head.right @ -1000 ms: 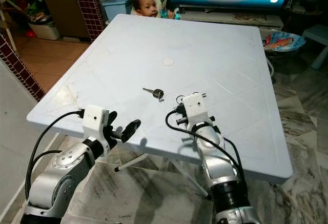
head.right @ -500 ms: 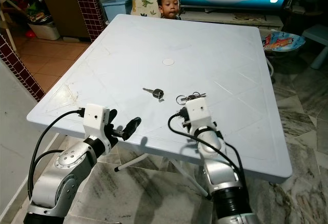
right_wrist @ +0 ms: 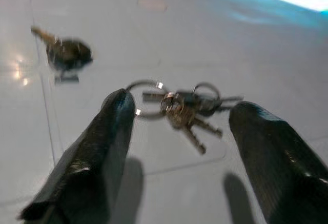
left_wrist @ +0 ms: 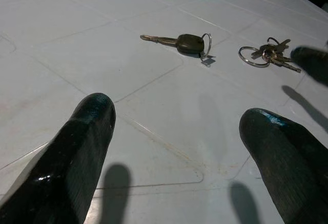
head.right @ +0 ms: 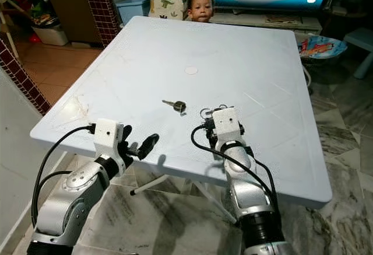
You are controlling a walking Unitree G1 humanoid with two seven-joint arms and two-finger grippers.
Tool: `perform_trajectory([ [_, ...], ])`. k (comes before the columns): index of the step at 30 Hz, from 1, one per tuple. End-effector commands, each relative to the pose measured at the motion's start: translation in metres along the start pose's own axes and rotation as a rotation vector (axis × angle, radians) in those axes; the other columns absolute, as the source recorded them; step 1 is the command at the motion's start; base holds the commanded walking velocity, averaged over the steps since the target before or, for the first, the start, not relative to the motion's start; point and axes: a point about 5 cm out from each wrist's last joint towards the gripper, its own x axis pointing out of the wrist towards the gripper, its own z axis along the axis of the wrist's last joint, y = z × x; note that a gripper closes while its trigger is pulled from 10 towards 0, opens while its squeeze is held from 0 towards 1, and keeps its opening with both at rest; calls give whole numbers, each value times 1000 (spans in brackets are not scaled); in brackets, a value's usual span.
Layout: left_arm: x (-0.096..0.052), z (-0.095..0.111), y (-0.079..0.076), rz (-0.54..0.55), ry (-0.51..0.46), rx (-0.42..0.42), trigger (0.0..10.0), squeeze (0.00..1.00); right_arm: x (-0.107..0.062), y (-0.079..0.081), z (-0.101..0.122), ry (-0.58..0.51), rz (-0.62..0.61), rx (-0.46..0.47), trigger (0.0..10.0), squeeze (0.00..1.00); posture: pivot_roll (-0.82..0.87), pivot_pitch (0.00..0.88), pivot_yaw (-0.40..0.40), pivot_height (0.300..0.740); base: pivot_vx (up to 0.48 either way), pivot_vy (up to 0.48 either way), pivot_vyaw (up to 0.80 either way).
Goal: Hang keys on a hook
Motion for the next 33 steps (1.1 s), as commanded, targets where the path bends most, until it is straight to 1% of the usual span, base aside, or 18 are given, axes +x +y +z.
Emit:
perform_trajectory([
  [1, 0, 0, 2, 16, 1, 10, 10000, 0, -3, 0, 8, -55, -18, 19, 10000, 1000, -13, 58, 40, 740, 0, 0, 0],
  [5, 0, 0, 2, 17, 5, 12, 10000, 0, -7, 2, 12, -81, -32, 27, 10000, 1000, -13, 57, 40, 740, 0, 0, 0],
  [12, 1, 1, 2, 15, 6, 15, 10000, 0, -8, 3, 14, -90, -34, 32, 10000, 1000, -13, 57, 40, 740, 0, 0, 0],
  [27, 1, -1, 0, 6, 9, 16, 10000, 0, -8, 5, 15, -96, -39, 22, 10000, 1000, -14, 52, 41, 740, 0, 308, 0],
  [31, 2, 0, 0, 4, 10, 18, 10000, 0, -8, 5, 15, -96, -44, 20, 10000, 949, -14, 47, 43, 740, 0, 411, 0],
  [32, 3, -1, -1, 3, 12, 16, 10000, 0, -8, 5, 15, -95, -45, 20, 10000, 890, -14, 47, 43, 740, 0, 412, 0],
  [33, 3, -1, -1, 3, 12, 16, 10000, 0, -8, 5, 15, -95, -45, 20, 10000, 890, -14, 47, 43, 740, 0, 412, 0],
])
